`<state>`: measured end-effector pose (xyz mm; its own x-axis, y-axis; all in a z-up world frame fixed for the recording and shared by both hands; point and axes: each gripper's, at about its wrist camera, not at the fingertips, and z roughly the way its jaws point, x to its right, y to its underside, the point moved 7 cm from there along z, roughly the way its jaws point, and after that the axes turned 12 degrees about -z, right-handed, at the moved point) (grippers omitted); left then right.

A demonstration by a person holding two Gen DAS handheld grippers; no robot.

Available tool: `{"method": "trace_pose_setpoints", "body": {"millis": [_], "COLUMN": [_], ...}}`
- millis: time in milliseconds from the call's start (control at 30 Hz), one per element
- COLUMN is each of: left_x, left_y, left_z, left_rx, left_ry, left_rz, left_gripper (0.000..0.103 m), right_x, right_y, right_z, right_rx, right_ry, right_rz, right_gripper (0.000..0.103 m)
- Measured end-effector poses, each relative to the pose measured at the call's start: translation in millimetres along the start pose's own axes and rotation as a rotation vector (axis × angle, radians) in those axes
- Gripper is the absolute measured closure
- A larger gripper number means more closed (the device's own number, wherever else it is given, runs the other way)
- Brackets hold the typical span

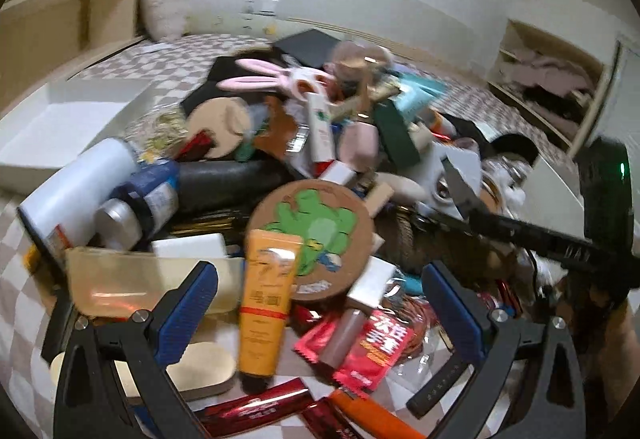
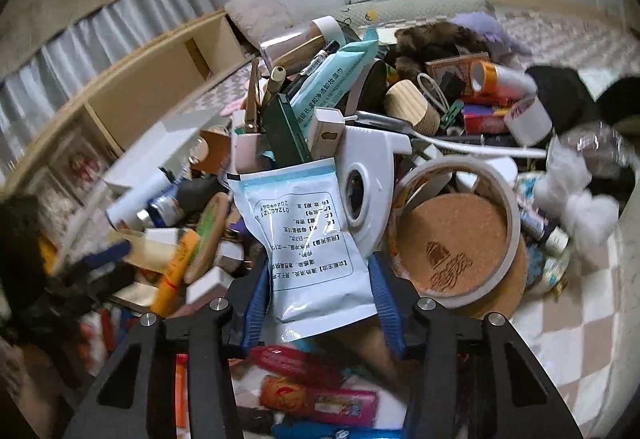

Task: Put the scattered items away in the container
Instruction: 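Lower the right tool to the white printed sachet while the left tool lowers to the frog cork coaster, then close the right gripper on the sachet while the left gripper closes on the cork coaster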

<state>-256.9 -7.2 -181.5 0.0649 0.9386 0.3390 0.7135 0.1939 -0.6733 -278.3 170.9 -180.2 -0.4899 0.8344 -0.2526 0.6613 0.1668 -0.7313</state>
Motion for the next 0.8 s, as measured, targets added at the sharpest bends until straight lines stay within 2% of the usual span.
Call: {"method": "trace_pose_setpoints", "body": {"millis": [233,433,500,800], "left_x": [12,-1,-2,1], "left_y": [-7,-10,-14,-20], "left_z": [28,54,58,73], "left_rx": [-0.038,-0.136,-0.145,-0.175], "left_ry": [-0.003,0.022,0.03,0.034], "left_rz": [0.061,0.014,0.016,0.152], "left_gripper": [0.0,0.0,0.001,0.0], "right_x": [-5,-6,-6,-2], "right_y": [2,1,0,-2], "right_z": [-18,-27,-30,-36], "right_rx": [0.047,0.076,0.086,0.108], "right_ry": [-0.098,-0.153,-0.166,-0.188], "right_rz": [0.099,0.14,0.148,0.173], "right_gripper": [0.054,0.054,0.054,0.054]}}
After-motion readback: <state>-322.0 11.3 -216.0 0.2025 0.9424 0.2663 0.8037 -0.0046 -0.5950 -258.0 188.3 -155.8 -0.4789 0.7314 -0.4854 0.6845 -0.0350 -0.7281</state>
